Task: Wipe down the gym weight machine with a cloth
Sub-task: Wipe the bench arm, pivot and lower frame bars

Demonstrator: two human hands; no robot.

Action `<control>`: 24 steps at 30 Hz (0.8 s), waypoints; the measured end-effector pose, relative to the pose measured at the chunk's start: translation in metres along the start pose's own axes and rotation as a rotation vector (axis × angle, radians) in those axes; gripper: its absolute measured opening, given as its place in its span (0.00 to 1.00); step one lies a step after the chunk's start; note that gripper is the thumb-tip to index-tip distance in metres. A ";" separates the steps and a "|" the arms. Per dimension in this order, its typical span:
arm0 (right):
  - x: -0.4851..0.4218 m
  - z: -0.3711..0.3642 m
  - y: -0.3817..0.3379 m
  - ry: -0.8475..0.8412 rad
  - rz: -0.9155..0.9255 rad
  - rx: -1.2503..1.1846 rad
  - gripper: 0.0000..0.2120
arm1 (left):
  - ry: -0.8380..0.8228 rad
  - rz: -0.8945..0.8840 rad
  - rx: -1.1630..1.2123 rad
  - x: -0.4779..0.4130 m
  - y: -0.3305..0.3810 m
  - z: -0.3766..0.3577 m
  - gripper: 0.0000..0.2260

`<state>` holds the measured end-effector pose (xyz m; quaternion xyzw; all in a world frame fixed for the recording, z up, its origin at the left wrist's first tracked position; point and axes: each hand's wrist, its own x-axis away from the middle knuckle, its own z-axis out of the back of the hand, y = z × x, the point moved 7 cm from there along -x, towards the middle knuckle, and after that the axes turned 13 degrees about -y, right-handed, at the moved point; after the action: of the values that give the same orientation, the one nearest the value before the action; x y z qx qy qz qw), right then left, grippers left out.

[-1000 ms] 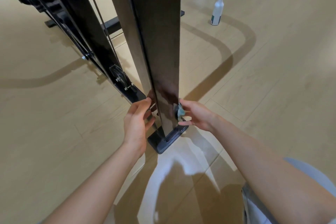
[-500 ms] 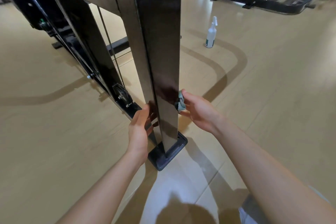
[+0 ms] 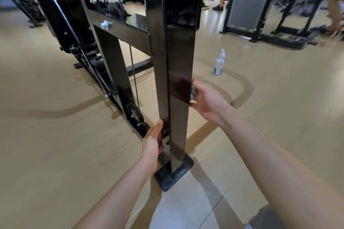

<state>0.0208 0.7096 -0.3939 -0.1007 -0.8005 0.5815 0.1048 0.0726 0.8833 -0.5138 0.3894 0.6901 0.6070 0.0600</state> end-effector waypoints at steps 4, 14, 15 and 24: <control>0.003 -0.014 -0.033 -0.010 0.071 0.024 0.15 | 0.022 0.055 0.035 0.009 0.008 -0.002 0.18; 0.013 -0.031 -0.086 -0.039 0.230 0.051 0.16 | -0.106 -0.387 -0.056 0.032 0.113 -0.029 0.12; 0.016 -0.033 -0.084 -0.043 0.249 0.060 0.16 | -0.110 -0.400 -0.055 0.034 0.115 -0.030 0.10; 0.020 -0.006 0.002 0.043 0.109 0.258 0.20 | -0.119 -0.453 -0.102 0.044 0.116 -0.035 0.13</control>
<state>0.0033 0.7217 -0.3926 -0.1421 -0.7100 0.6820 0.1024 0.0769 0.8783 -0.3851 0.2563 0.7235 0.5881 0.2550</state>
